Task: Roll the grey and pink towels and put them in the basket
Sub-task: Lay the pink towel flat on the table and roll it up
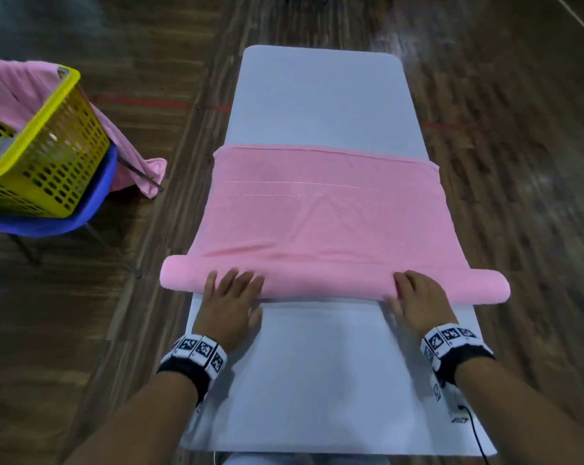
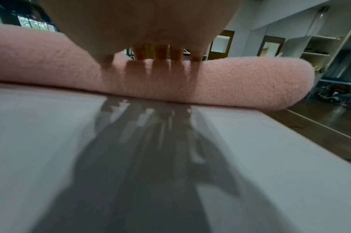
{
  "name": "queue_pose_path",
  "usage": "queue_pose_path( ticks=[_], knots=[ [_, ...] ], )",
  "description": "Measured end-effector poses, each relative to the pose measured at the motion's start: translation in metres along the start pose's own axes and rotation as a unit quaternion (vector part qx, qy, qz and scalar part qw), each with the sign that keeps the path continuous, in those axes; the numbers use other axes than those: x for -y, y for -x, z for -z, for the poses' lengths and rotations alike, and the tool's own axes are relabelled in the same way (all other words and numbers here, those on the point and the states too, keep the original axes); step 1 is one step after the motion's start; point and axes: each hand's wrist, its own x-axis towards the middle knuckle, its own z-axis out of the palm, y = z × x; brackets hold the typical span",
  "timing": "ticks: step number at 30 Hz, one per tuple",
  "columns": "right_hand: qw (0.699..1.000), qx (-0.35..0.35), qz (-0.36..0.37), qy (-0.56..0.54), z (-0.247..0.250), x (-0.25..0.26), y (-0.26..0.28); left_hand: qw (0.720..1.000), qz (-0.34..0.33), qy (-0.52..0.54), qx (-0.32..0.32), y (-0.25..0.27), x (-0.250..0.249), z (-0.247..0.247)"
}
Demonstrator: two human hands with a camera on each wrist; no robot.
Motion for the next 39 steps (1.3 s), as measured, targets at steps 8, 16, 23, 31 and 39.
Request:
queue_pose_path(
  ticks=[8,16,23,31,39],
  knots=[
    [0.993,0.091,-0.051,0.049,0.023,-0.004,-0.033,0.992,0.075,-0.009,0.098,-0.048,0.010,0.014],
    [0.998,-0.052,-0.012,0.021,0.016,-0.006,-0.020,0.999,0.021,-0.025,-0.023,-0.046,0.014,0.028],
    [0.999,0.025,-0.018,0.011,-0.012,-0.005,0.009,0.997,0.049,-0.029,0.055,-0.021,0.009,0.008],
    [0.998,0.042,-0.050,0.027,0.035,-0.009,-0.038,0.992,0.088,-0.022,0.083,-0.082,0.023,0.040],
    [0.999,0.016,-0.028,0.020,-0.006,-0.008,0.007,0.994,0.058,-0.052,0.082,-0.027,0.019,0.008]
  ],
)
